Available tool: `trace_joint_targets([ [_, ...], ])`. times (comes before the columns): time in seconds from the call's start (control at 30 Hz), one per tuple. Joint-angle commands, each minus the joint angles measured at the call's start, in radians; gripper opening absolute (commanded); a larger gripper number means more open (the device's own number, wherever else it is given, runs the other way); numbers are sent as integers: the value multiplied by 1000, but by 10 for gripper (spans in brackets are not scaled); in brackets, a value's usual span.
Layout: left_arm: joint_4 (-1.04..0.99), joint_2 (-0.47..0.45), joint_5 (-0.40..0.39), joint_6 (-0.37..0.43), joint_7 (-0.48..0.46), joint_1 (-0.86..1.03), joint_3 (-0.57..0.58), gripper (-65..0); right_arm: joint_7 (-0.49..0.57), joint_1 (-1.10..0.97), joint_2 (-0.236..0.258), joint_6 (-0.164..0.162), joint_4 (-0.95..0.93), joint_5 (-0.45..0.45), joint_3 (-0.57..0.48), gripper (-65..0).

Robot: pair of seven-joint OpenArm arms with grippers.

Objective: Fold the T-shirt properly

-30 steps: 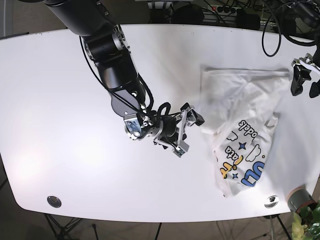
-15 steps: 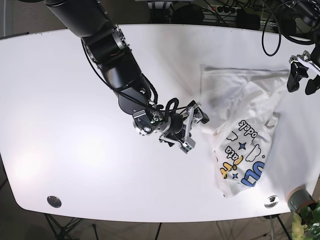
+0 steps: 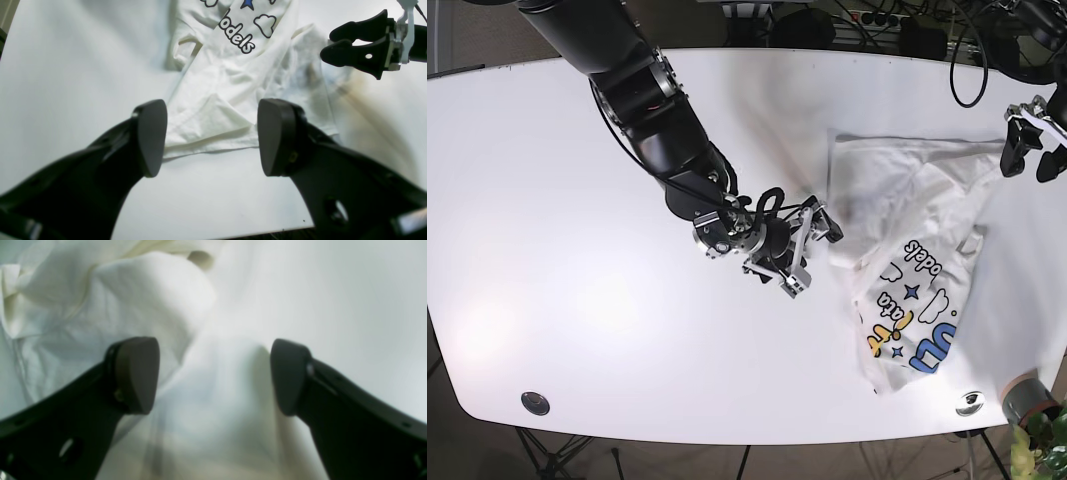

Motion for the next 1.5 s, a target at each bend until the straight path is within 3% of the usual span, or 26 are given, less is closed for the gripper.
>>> trace_joint_targets([
  [0.0,15,-25,-20,-1,-20,-2,-7,-251,20,29,-12,2,15,64,-39,-152],
  [0.17,15,-26,-20,-1,-20,-2,-7,-251,20,35,-12,4,13,147,-168,-154],
  [0.5,15,-25,-20,-1,-20,-2,-7,-253,23,12,-12,2,18,156,-249,-168],
  [0.63,15,-25,-20,-1,-20,-2,-7,-253,58,9,-12,2,15,156,-249,-328],
  [0.7,15,-25,-20,-1,-20,-2,-7,-253,66,9,-12,2,15,156,-249,-484],
  [0.8,15,-25,-20,-1,-20,-5,-7,-253,66,10,-12,-9,18,156,-240,-642],
  [0.87,14,-25,-17,-1,-21,-6,-4,-253,66,10,-12,-27,22,154,-203,-615],
  [1.0,14,-25,38,-1,-21,-9,-3,-253,61,-2,-11,-35,94,147,-104,-631],
  [1.3,14,-25,67,-1,-18,-49,2,-253,-132,-165,182,-35,489,154,67,-631],
  [1.47,15,-25,104,-1,-18,-101,102,-253,-206,-263,250,-30,665,154,177,-629],
])
